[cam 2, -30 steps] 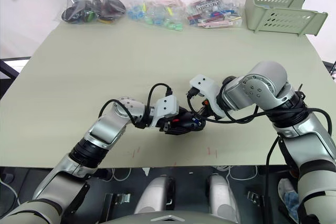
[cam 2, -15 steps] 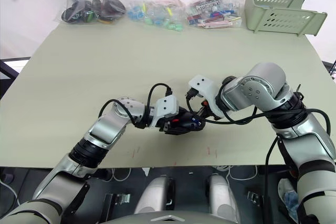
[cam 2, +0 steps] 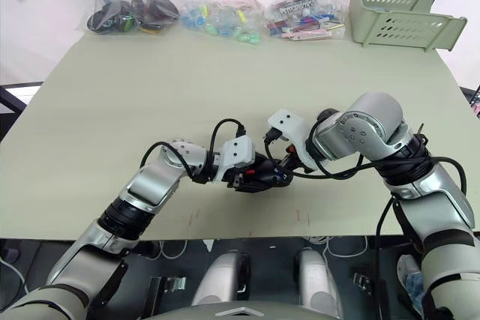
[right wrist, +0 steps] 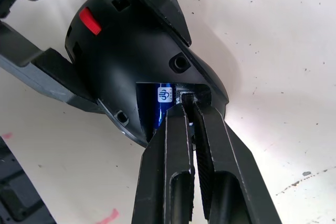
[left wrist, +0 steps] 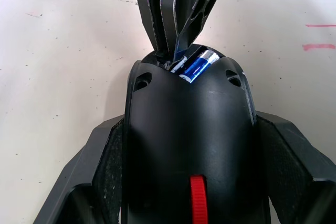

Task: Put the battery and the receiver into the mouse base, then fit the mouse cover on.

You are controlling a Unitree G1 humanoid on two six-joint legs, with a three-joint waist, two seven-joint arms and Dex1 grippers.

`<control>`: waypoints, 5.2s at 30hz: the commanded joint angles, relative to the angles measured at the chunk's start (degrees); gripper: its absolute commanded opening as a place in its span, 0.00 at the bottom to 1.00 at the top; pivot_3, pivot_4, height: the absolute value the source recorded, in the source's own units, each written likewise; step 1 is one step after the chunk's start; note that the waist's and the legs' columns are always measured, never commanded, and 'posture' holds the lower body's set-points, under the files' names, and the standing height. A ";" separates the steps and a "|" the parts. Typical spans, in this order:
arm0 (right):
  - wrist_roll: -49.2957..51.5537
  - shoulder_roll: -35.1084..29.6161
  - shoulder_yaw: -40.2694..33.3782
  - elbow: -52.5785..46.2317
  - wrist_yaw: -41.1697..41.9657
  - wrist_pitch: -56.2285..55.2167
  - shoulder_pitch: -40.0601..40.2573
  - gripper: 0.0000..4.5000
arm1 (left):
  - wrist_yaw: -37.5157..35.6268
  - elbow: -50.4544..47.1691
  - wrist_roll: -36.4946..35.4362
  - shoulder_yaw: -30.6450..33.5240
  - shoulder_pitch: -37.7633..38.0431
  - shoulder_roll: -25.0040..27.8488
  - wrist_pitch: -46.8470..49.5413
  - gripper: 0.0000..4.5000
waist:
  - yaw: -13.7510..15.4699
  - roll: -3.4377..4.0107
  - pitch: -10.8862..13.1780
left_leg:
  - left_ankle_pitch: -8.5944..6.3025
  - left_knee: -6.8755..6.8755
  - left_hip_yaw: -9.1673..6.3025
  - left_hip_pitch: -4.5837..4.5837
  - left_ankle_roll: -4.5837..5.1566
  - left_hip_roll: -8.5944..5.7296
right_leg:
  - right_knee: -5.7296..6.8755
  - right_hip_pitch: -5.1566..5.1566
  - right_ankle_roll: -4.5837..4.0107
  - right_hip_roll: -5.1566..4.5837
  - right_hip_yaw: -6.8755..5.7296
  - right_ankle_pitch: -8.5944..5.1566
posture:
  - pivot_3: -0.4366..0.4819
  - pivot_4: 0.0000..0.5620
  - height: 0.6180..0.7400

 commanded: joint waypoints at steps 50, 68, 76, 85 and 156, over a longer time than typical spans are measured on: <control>-27.98 0.55 -15.33 -18.19 21.25 -50.64 41.64 0.04 | 0.28 1.51 1.70 -0.19 0.11 0.88 -0.96 0.65 | 0.28 0.00 0.01 | 0.00 -0.18 -0.06 0.17 -0.01 0.03 | -0.47 0.31 0.07 0.10 -0.05 0.03 | 0.48 0.27 1.00; -36.49 2.03 -11.62 -7.77 23.54 -53.74 47.23 0.04 | 0.44 1.77 1.77 -0.38 -0.11 0.60 -0.53 0.65 | 0.19 -0.04 -0.04 | 0.00 -0.18 -0.05 0.60 0.00 0.04 | -0.48 0.76 0.07 0.11 -0.04 0.02 | 0.48 0.27 1.00; -32.98 3.75 -16.13 -9.41 25.64 -55.72 48.84 0.04 | 0.58 2.66 2.08 -0.52 -0.41 0.02 -1.22 0.65 | 0.29 -0.09 -0.07 | 0.00 -0.21 0.00 0.91 -0.01 0.04 | -0.47 1.04 0.07 0.10 0.01 0.01 | 0.48 0.27 1.00; -23.17 -6.31 -29.44 -18.30 39.54 -59.48 52.32 0.31 | 0.63 2.74 2.03 0.05 -0.33 0.10 -2.00 0.65 | 0.44 -0.06 -0.04 | 0.00 -0.21 0.06 0.89 -0.01 0.04 | -0.49 1.02 0.08 0.09 0.06 0.02 | 0.48 0.27 1.00; -42.25 -7.98 -26.05 30.94 42.81 -57.56 20.36 1.00 | -0.49 -26.88 -39.64 45.16 44.06 6.51 -1.39 1.00 | 0.28 0.02 0.09 | -0.01 -0.40 0.24 0.66 -0.02 0.03 | -0.59 0.73 0.00 -0.01 0.11 0.02 | 0.48 0.27 1.00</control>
